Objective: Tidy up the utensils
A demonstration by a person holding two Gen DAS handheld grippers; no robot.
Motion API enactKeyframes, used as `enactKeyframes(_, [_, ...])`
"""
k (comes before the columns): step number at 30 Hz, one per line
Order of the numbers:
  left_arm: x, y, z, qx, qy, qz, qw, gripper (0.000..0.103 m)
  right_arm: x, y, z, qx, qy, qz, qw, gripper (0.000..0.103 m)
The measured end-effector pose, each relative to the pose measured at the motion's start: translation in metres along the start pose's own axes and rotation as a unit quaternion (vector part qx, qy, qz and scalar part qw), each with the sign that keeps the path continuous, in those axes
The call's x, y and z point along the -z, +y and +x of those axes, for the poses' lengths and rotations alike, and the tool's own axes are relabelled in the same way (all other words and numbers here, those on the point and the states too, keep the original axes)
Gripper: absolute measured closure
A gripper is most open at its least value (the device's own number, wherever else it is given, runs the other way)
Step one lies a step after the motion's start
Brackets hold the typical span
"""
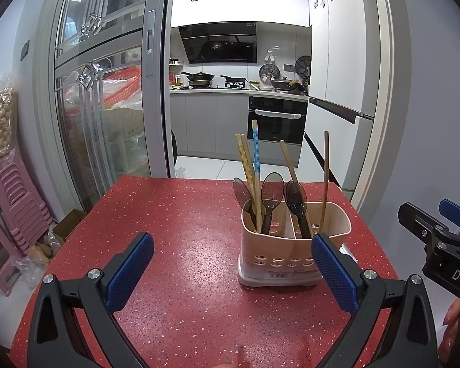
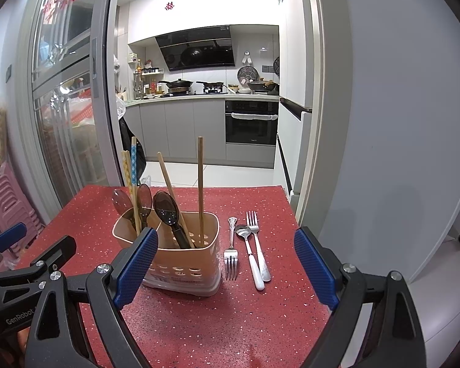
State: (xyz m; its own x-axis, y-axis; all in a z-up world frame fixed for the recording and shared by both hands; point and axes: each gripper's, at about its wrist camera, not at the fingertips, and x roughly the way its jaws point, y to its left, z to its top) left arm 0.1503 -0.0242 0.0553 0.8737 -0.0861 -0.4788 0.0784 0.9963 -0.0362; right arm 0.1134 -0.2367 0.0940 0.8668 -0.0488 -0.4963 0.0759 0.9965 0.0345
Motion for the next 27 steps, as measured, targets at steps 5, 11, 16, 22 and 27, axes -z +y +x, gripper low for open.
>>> enactKeyframes(5, [-0.0005, -0.0001, -0.0003, -0.001, 0.000, 0.000, 1.0000, 0.000, 0.0001, -0.0011, 0.0000, 0.001, 0.000, 0.002, 1.000, 0.011])
enactKeyframes(11, [-0.0010, 0.0001, -0.0005, 0.000, 0.001, 0.001, 1.0000, 0.000, 0.0003, -0.0020, 0.0000, 0.001, 0.000, 0.002, 1.000, 0.011])
enactKeyframes(16, [-0.0008, -0.0002, -0.0006, 0.000, 0.000, 0.000, 1.0000, 0.000, 0.0002, -0.0023, 0.0003, 0.001, -0.001, 0.002, 1.000, 0.011])
enactKeyframes(22, [-0.0010, -0.0002, -0.0010, 0.000, 0.001, 0.000, 1.0000, 0.000, 0.0004, -0.0017, -0.0014, 0.002, 0.000, 0.003, 1.000, 0.011])
enactKeyframes(27, [-0.0012, -0.0001, -0.0011, 0.000, 0.001, 0.000, 1.0000, 0.000, 0.0005, -0.0018, -0.0013, 0.002, -0.001, 0.002, 1.000, 0.011])
